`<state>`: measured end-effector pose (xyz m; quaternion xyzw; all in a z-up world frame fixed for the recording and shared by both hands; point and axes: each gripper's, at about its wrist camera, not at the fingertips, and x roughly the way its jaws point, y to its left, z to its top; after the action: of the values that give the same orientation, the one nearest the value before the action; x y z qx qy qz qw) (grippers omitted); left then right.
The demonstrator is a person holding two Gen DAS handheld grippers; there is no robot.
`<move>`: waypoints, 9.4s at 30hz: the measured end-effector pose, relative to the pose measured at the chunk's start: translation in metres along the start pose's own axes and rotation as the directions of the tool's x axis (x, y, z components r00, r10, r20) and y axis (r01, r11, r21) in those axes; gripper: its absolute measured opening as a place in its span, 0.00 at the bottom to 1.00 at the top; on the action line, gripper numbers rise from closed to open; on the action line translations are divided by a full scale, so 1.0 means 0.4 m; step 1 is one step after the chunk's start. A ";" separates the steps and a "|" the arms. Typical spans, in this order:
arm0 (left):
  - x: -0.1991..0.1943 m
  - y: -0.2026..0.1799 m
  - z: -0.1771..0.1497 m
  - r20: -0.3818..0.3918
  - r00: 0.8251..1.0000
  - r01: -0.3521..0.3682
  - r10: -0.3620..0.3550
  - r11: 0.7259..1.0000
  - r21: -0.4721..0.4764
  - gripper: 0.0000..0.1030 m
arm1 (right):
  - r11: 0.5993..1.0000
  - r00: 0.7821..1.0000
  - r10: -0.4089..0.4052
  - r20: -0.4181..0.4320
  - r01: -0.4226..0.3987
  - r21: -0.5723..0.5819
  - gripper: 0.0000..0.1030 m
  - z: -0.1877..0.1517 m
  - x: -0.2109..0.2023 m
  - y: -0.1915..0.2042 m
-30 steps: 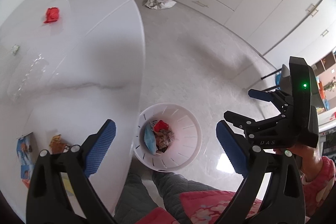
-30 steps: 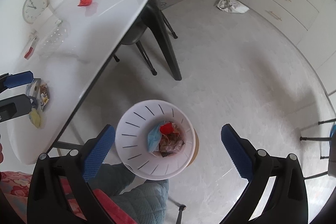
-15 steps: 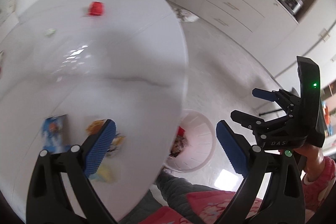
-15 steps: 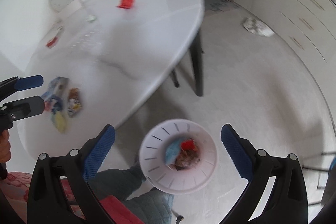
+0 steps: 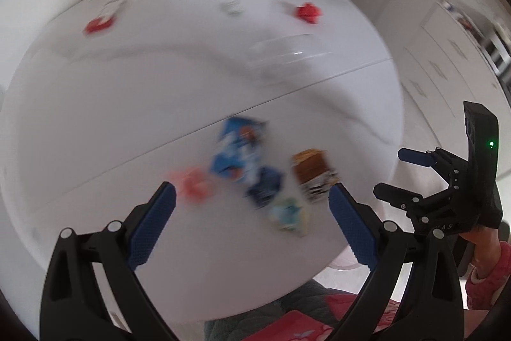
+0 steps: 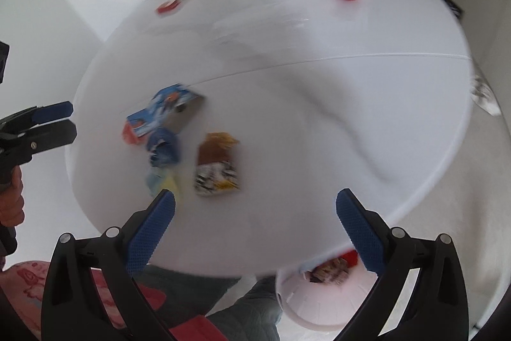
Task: Collect trash
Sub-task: 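Grasp the brown-and-white printed snack wrapper with the right tool, then drop the snack wrapper into the bin with the right tool while the left tool grasps pink tissue, then release the pink tissue into the bin and return both tools over the table, then grasp the blue bird-print tissue box with the right tool while the left tool grasps the blue mask, then drop the tissue box and blue mask into the bin with both tools, then move both tools back over the table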
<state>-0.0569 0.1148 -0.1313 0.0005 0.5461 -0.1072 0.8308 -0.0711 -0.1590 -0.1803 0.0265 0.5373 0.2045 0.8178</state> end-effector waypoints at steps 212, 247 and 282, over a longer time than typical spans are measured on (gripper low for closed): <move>0.348 -0.003 0.082 -0.185 0.975 0.140 -0.122 0.986 0.088 0.57 | 0.964 0.993 -0.115 -0.002 0.113 0.241 0.45 0.161 -0.046 -0.027; 0.186 -0.528 -0.003 -0.176 0.967 0.247 -0.186 0.861 0.445 0.31 | 0.880 0.958 -0.267 -0.106 0.287 0.379 0.46 -0.347 -0.025 -0.317; 0.354 -0.766 -0.123 -0.349 0.928 0.328 -0.126 0.719 0.613 0.91 | 0.734 0.910 -0.379 -0.167 0.406 0.545 0.92 -0.533 -0.194 -0.404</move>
<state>-0.1023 -0.2040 -0.2440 0.2419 0.5811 -0.3944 0.6695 -0.2377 -0.3728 -0.2451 0.1505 0.5849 -0.1415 0.7843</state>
